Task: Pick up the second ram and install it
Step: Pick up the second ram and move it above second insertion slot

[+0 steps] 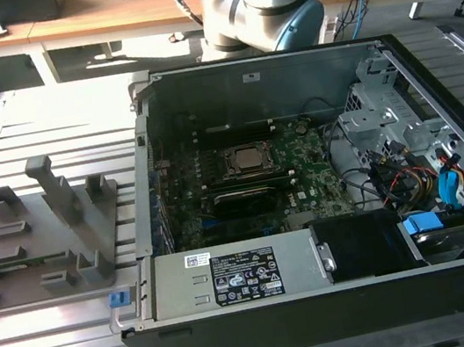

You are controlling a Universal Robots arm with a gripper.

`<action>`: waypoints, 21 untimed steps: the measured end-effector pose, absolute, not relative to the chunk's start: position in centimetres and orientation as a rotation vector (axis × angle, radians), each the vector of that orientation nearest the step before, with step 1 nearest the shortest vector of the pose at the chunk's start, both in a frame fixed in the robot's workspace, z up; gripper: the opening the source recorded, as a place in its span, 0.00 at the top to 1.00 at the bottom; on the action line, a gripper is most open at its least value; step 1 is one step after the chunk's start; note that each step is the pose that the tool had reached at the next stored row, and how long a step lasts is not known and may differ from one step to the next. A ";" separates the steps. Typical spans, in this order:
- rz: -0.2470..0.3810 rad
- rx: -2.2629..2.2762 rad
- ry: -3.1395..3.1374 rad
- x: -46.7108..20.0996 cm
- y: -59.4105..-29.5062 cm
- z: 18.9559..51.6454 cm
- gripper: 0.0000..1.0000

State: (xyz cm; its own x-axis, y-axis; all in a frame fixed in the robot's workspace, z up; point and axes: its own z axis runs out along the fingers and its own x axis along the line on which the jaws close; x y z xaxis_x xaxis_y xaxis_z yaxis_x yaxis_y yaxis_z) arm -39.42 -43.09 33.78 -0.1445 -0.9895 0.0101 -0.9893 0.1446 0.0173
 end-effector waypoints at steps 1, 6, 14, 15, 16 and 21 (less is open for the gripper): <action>-0.010 2.042 -2.362 -39.4 -43.1 33.7 0.63; -0.010 2.042 -2.362 -39.4 -43.1 33.5 0.63; -0.010 2.042 -2.362 -39.4 -43.1 32.9 0.63; -0.010 2.042 -2.362 -39.4 -43.1 32.9 0.63; -0.010 2.042 -2.362 -39.4 -43.1 32.8 0.63; -0.010 2.042 -2.362 -39.4 -43.1 32.3 0.63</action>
State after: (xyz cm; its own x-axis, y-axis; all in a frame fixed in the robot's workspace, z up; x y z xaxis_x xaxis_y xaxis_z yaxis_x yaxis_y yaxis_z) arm -39.42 -43.09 32.33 -0.1445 -0.9895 0.0101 -0.9893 0.1446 0.0173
